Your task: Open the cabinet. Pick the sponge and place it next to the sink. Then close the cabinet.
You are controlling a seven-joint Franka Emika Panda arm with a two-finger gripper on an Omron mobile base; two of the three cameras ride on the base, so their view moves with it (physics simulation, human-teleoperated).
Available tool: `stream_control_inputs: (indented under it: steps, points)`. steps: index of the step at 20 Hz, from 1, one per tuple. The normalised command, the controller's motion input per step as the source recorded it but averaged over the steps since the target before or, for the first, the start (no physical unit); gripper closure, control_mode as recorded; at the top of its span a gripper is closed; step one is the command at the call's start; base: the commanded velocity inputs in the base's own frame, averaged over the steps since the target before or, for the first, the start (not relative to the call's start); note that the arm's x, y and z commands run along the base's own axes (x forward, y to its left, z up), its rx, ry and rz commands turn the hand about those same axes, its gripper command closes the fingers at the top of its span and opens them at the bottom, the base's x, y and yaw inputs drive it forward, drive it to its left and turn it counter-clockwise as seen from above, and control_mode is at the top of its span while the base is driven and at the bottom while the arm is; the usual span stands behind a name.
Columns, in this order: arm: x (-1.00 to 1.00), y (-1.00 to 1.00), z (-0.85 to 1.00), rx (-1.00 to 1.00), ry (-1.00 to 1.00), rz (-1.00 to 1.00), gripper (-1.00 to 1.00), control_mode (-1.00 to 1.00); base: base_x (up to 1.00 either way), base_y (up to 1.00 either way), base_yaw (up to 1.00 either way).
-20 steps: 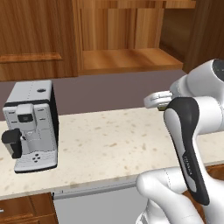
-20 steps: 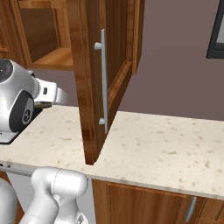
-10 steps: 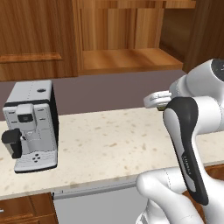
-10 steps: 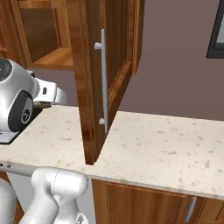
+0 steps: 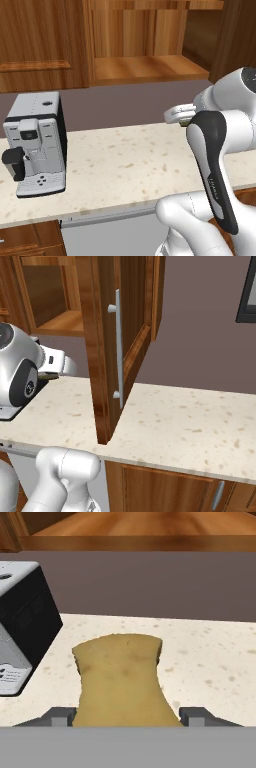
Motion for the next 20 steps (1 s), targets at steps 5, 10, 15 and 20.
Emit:
stream_control_inputs:
  steps: [5,10,15,20]
  points:
    - [0.00,0.00,0.00,0.00,0.00,0.00,1.00,1.00,-0.04,0.00,0.00]
    - [0.00,0.00,0.00,0.00,0.00,0.00,1.00,1.00,-0.68,0.00,0.00]
    - [0.00,0.00,0.00,0.00,0.00,0.00,1.00,1.00,-0.80,0.00,0.00]
    - [0.00,0.00,0.00,0.00,0.00,0.00,1.00,1.00,-0.87,0.00,-0.11]
